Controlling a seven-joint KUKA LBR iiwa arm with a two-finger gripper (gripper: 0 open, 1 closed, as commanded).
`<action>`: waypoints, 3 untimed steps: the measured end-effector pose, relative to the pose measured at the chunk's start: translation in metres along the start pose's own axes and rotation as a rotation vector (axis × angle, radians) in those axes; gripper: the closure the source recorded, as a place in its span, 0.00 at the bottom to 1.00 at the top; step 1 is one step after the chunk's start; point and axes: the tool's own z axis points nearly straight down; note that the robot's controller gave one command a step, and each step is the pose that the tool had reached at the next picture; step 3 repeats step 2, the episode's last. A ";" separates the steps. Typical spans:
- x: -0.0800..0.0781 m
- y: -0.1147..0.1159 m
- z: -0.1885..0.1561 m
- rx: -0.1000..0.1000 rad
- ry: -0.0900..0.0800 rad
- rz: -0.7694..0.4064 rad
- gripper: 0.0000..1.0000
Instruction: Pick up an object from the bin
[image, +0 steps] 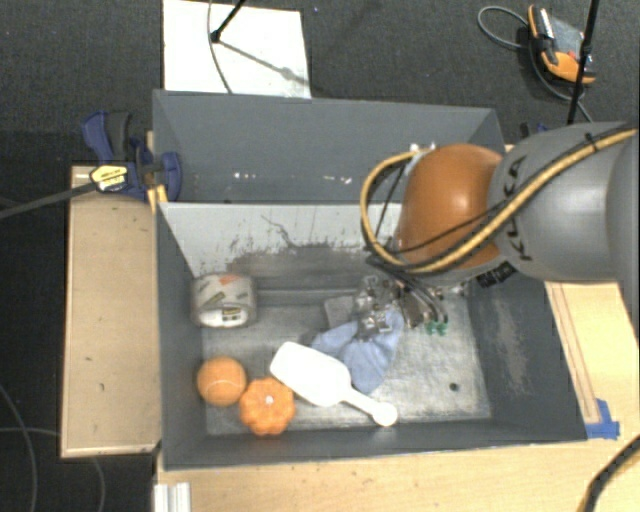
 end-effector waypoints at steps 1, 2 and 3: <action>-0.001 0.000 -0.011 0.000 -0.004 0.000 1.00; -0.001 0.000 -0.017 0.000 -0.004 0.000 1.00; -0.001 0.000 -0.017 0.000 -0.004 0.000 1.00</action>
Offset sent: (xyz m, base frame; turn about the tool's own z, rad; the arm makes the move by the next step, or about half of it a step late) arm 0.0000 0.0000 0.0192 0.0000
